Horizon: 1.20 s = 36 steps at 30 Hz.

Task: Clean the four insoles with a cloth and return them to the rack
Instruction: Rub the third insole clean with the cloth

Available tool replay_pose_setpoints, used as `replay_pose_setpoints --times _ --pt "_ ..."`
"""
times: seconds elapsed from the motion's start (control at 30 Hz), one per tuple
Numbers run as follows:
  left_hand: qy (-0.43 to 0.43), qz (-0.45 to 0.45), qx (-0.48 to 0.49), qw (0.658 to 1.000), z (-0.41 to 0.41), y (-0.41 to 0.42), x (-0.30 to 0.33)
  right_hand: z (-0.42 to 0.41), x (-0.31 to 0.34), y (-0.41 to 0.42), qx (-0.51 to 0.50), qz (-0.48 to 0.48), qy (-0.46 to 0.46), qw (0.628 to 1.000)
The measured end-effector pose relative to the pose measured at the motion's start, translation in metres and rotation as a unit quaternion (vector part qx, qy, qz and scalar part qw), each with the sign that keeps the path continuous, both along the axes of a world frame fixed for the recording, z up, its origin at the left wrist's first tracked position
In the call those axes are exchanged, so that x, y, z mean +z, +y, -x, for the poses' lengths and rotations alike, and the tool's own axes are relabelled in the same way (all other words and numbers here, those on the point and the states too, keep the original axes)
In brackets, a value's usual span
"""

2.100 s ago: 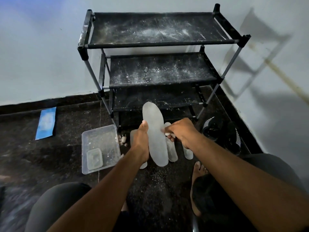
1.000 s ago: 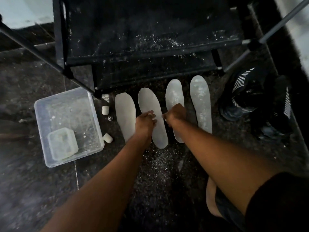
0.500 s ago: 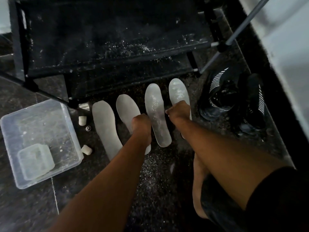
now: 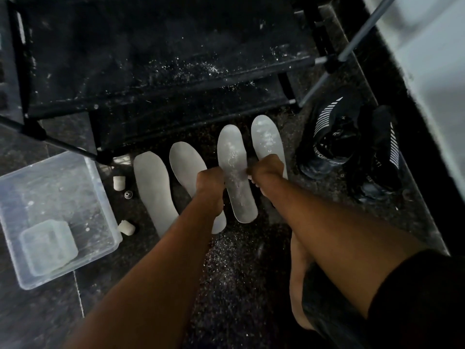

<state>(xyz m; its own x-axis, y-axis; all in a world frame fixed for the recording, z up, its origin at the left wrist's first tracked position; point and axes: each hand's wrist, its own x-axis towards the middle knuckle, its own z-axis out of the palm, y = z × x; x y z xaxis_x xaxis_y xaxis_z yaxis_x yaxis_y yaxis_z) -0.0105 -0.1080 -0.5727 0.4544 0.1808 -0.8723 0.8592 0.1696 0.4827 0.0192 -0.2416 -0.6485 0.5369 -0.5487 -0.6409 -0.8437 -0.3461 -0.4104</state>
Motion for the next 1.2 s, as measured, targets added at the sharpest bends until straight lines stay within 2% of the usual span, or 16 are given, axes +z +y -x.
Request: replay_pose_setpoints --times 0.1,0.3,0.4,0.57,0.77,0.9,1.07,1.2 --pt "-0.004 0.002 0.020 1.000 0.002 0.002 0.013 0.008 0.044 0.002 -0.001 -0.045 0.004 0.999" --pt "-0.031 -0.012 -0.055 0.998 0.017 0.004 0.068 0.018 0.137 0.002 0.001 -0.071 -0.007 0.997" --pt "-0.059 -0.024 -0.072 0.995 0.025 0.005 0.108 0.020 0.183 -0.005 -0.033 -0.110 0.000 0.993" --pt "-0.117 -0.019 -0.062 0.991 0.038 0.008 0.207 0.026 0.281 -0.009 0.063 -0.184 0.045 0.980" --pt "-0.169 0.054 0.026 0.984 0.081 0.021 0.308 0.051 0.385 -0.004 0.113 -0.262 0.025 0.958" --pt "-0.240 0.118 0.043 0.962 0.114 0.036 0.366 0.070 0.448 0.010 0.133 -0.296 -0.041 0.945" --pt "-0.271 0.253 0.014 0.929 0.149 0.054 0.404 0.105 0.500 0.034 0.115 -0.268 -0.134 0.947" --pt "-0.282 0.278 0.035 0.918 0.173 0.060 0.414 0.133 0.522 0.045 0.128 -0.243 -0.188 0.943"
